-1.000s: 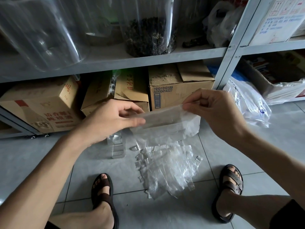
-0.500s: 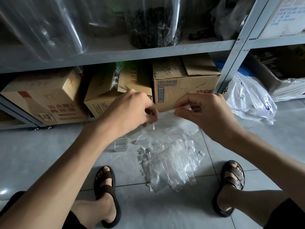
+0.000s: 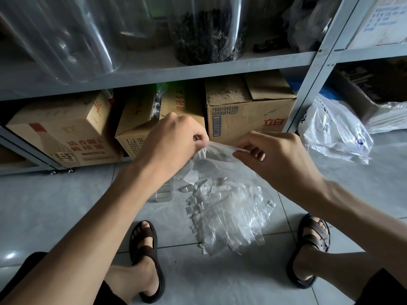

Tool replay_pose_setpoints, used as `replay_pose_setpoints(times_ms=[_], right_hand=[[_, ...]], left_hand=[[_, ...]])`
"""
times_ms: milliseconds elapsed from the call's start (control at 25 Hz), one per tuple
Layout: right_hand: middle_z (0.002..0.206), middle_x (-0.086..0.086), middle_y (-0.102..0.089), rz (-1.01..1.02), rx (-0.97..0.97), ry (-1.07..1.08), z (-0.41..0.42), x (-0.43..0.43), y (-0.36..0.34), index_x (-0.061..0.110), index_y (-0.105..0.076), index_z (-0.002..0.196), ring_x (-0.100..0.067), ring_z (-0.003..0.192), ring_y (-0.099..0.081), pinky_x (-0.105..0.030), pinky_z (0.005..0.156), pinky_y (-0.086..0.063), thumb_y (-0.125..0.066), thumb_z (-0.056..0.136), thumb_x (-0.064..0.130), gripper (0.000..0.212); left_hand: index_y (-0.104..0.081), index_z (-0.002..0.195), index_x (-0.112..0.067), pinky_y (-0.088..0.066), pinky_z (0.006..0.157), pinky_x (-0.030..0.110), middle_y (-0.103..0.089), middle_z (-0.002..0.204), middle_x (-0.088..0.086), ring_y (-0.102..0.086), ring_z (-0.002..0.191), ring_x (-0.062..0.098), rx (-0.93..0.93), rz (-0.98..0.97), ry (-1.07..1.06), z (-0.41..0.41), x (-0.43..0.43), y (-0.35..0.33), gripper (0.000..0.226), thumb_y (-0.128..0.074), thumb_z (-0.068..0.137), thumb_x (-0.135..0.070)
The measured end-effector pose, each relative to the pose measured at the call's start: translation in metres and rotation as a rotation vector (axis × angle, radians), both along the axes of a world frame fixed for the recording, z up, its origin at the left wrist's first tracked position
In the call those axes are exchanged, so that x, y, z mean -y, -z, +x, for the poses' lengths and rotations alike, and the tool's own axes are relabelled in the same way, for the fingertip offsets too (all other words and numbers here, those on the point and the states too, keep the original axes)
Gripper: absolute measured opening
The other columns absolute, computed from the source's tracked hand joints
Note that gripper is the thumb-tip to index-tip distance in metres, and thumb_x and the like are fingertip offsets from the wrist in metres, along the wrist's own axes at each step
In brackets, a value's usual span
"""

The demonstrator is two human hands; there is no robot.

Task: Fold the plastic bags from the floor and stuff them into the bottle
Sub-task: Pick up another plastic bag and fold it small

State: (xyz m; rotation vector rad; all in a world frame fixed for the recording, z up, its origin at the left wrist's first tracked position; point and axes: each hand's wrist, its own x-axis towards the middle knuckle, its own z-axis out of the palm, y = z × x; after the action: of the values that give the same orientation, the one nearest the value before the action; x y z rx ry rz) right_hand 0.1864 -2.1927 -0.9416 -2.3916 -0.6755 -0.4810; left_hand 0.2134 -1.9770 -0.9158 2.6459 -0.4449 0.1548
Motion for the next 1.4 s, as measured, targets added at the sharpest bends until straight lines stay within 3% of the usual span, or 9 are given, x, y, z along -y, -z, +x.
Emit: replay_pose_setpoints(times_ms=[120, 240, 320, 400, 520, 800, 1000, 1200, 1400], right_hand=[[0.077, 0.008, -0.068, -0.005, 0.003, -0.109, -0.005, 0.000, -0.001, 0.014, -0.071, 0.093, -0.009, 0.065, -0.063, -0.034, 0.059, -0.057, -0.077, 0.084, 0.028, 0.018], [0.099, 0.008, -0.070, 0.075, -0.082, -0.066, 0.001, 0.005, 0.001, 0.018, -0.066, 0.115, -0.007, 0.087, -0.067, -0.033, 0.078, -0.058, -0.075, 0.075, 0.050, 0.053], [0.120, 0.008, -0.064, 0.172, -0.341, -0.061, 0.012, 0.014, 0.011, 0.019, -0.056, 0.131, -0.007, 0.110, -0.062, -0.034, 0.094, -0.053, -0.080, 0.063, 0.059, 0.083], [0.130, 0.004, -0.061, 0.374, -0.707, -0.151, 0.016, 0.022, 0.030, 0.021, -0.046, 0.141, -0.011, 0.119, -0.060, -0.034, 0.096, -0.051, -0.091, 0.061, 0.042, 0.094], [0.130, 0.011, -0.064, 0.578, -1.129, -0.222, 0.005, 0.023, 0.059, 0.026, -0.045, 0.141, -0.004, 0.120, -0.059, -0.025, 0.096, -0.044, -0.086, 0.072, 0.016, 0.080], [0.121, -0.007, -0.066, 1.133, -1.443, -0.218, -0.002, 0.002, 0.079, 0.008, -0.059, 0.118, -0.022, 0.120, -0.060, -0.035, 0.110, -0.043, -0.094, 0.058, 0.019, 0.070], [0.081, -0.009, -0.072, 1.247, -1.386, -0.050, -0.004, -0.011, 0.074, 0.006, -0.064, 0.080, -0.017, 0.074, -0.071, -0.027, 0.072, -0.059, -0.065, 0.079, 0.003, 0.003], [0.067, -0.008, -0.063, 1.239, -1.323, -0.001, -0.004, -0.010, 0.072, 0.009, -0.066, 0.068, -0.015, 0.060, -0.064, -0.024, 0.064, -0.057, -0.064, 0.086, 0.009, 0.018], [0.069, -0.006, -0.068, 1.261, -1.269, -0.011, -0.005, -0.009, 0.069, 0.013, -0.074, 0.069, -0.014, 0.062, -0.066, -0.025, 0.069, -0.059, -0.065, 0.082, 0.008, 0.017]], left_hand=[[-0.081, 0.083, -0.023, -0.050, 0.060, 0.019, -0.070, 0.071, -0.012, -0.066, 0.066, 0.007, 0.041, -0.039, 0.014, -0.001, 0.000, -0.003, 0.010, -0.078, 0.085, -0.014], [-0.082, 0.088, -0.023, -0.051, 0.067, 0.015, -0.075, 0.079, -0.011, -0.068, 0.071, 0.002, 0.054, -0.090, 0.011, -0.001, -0.005, -0.009, 0.011, -0.076, 0.086, -0.014], [-0.082, 0.088, -0.025, -0.053, 0.071, 0.014, -0.073, 0.078, -0.016, -0.067, 0.070, -0.002, -0.032, -0.155, -0.051, 0.001, -0.011, -0.014, 0.013, -0.077, 0.085, -0.014], [-0.081, 0.081, -0.029, -0.058, 0.069, 0.025, -0.073, 0.068, -0.015, -0.068, 0.060, 0.006, -0.202, -0.216, -0.112, 0.004, -0.018, -0.017, 0.014, -0.081, 0.081, -0.015], [-0.082, 0.078, -0.025, -0.058, 0.056, 0.032, -0.075, 0.069, 0.001, -0.072, 0.067, 0.032, -0.379, -0.325, -0.142, 0.007, -0.027, -0.021, 0.017, -0.080, 0.079, -0.008], [-0.079, 0.079, -0.009, -0.047, 0.040, 0.017, -0.074, 0.080, 0.021, -0.061, 0.073, 0.030, -0.596, -0.543, -0.216, 0.006, -0.032, -0.026, 0.014, -0.077, 0.077, 0.005], [-0.077, 0.085, -0.004, -0.045, 0.039, 0.015, -0.076, 0.075, 0.014, -0.063, 0.069, 0.027, -0.636, -0.597, -0.244, 0.006, -0.038, -0.026, 0.009, -0.075, 0.079, 0.003], [-0.078, 0.081, -0.010, -0.046, 0.041, 0.015, -0.075, 0.070, 0.009, -0.065, 0.053, 0.012, -0.615, -0.588, -0.254, 0.006, -0.041, -0.025, 0.013, -0.075, 0.080, 0.002], [-0.079, 0.084, -0.009, -0.048, 0.042, 0.016, -0.075, 0.083, 0.022, -0.063, 0.066, 0.024, -0.548, -0.615, -0.255, 0.005, -0.042, -0.023, 0.012, -0.075, 0.081, 0.002]])
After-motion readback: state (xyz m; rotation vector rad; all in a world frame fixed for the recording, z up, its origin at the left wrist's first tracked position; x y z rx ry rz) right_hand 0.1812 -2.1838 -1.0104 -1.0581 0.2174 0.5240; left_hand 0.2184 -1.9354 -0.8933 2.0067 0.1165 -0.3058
